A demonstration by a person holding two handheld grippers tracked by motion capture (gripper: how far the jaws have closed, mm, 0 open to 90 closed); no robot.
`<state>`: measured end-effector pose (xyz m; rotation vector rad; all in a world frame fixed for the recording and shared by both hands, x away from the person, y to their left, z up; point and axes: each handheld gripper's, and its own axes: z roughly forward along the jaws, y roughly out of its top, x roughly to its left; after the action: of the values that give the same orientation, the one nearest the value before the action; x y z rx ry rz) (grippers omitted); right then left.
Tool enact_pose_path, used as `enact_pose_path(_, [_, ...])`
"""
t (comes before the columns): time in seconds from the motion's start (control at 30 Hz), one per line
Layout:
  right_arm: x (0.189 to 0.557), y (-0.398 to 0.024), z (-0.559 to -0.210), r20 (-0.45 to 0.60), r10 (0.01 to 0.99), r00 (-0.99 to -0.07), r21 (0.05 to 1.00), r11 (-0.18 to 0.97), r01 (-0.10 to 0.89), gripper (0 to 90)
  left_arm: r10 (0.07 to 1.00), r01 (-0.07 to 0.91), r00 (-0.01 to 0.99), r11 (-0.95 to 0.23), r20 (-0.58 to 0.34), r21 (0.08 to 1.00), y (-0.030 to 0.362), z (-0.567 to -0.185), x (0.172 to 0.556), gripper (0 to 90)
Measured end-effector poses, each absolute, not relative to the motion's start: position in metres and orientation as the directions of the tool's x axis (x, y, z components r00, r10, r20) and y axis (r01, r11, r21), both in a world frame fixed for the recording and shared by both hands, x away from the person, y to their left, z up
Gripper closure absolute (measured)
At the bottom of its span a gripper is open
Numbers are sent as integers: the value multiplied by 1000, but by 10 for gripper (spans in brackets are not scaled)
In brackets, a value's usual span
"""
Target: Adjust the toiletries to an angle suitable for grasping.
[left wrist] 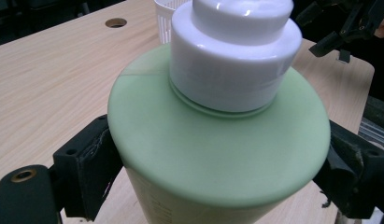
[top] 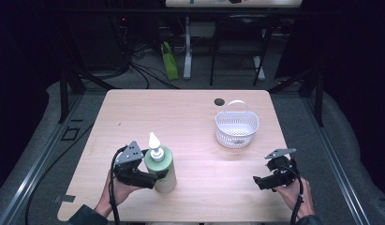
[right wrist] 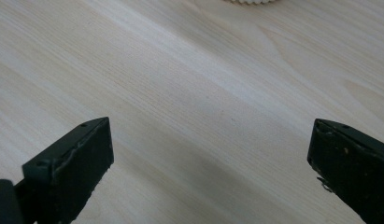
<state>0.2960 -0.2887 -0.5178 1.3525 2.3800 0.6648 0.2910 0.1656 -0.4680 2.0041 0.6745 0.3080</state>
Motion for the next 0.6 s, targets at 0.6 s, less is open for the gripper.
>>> enact_pose_path(0.6, [296, -289, -517, -51, 864, -501, 542, 445, 712, 0, 524, 306, 850, -402, -57, 863, 139, -468, 305, 114])
